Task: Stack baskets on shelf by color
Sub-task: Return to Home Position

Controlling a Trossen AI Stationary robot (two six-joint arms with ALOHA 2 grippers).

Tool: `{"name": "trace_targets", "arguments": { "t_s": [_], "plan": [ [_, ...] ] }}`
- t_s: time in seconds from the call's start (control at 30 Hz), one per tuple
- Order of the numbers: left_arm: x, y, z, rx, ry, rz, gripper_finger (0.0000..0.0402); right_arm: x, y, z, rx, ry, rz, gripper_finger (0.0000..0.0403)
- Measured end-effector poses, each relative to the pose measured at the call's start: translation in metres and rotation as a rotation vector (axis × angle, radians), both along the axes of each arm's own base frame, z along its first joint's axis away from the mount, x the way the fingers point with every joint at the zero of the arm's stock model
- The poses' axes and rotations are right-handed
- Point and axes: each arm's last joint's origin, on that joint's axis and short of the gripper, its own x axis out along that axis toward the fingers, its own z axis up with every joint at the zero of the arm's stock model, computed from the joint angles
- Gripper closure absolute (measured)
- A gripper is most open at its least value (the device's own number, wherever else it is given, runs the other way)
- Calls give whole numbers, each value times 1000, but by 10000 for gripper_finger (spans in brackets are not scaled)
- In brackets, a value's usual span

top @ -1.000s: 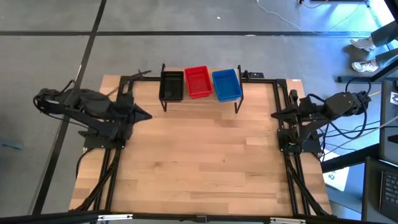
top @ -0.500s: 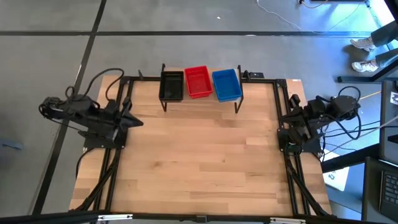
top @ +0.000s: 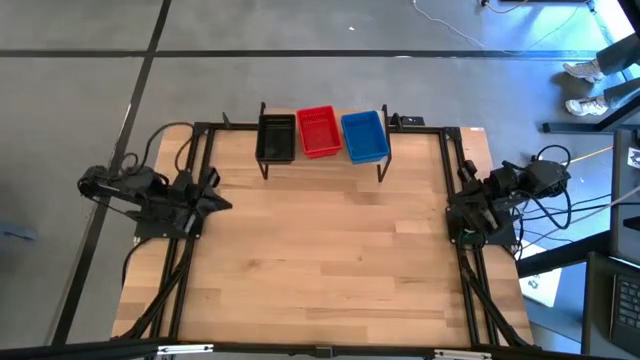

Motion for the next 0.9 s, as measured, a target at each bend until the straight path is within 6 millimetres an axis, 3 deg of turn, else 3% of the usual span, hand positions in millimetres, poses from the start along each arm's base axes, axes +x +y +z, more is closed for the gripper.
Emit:
{"name": "trace_targets", "arguments": {
  "t_s": [0.47, 0.9],
  "plan": [
    [13, -5, -58, -26, -131, -58, 402, 17, 11, -18, -61, -66, 64, 403],
    [15, -7, -68, 48, -174, -61, 401, 35, 21, -42, -76, -174, 81, 403]
  ]
}}
